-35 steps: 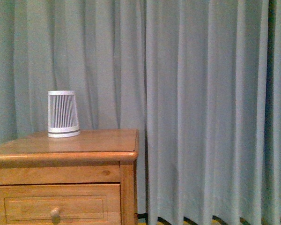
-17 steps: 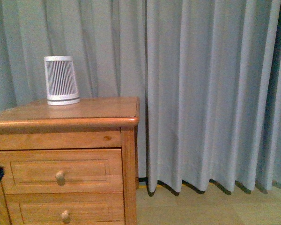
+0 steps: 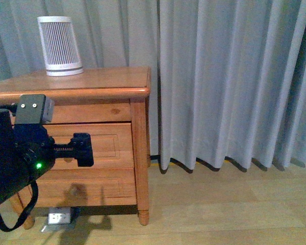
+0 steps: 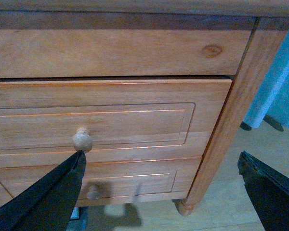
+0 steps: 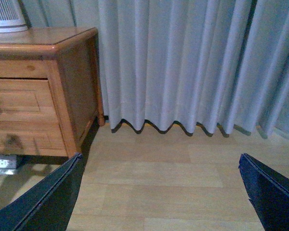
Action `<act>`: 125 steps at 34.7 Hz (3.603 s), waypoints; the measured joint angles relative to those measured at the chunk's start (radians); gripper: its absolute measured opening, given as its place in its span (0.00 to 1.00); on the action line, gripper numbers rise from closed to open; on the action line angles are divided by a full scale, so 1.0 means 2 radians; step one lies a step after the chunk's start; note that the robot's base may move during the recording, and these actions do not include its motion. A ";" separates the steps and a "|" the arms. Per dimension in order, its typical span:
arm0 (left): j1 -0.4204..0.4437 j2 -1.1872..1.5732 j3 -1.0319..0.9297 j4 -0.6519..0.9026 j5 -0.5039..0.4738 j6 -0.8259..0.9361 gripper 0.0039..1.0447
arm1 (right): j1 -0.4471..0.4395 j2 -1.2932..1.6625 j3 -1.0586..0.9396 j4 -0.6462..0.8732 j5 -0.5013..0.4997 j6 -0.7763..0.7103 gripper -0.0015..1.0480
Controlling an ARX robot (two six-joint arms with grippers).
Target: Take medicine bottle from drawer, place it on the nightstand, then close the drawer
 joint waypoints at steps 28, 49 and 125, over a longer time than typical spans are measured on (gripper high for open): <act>0.055 0.187 0.237 -0.091 0.001 0.060 0.94 | 0.000 0.000 0.000 0.000 0.000 0.000 0.93; 0.067 0.238 0.334 -0.148 0.003 0.058 0.94 | 0.000 0.000 0.000 0.000 0.000 0.000 0.93; 0.055 -0.016 -0.141 -0.107 0.055 0.089 0.46 | 0.000 0.000 0.000 0.000 0.000 0.000 0.93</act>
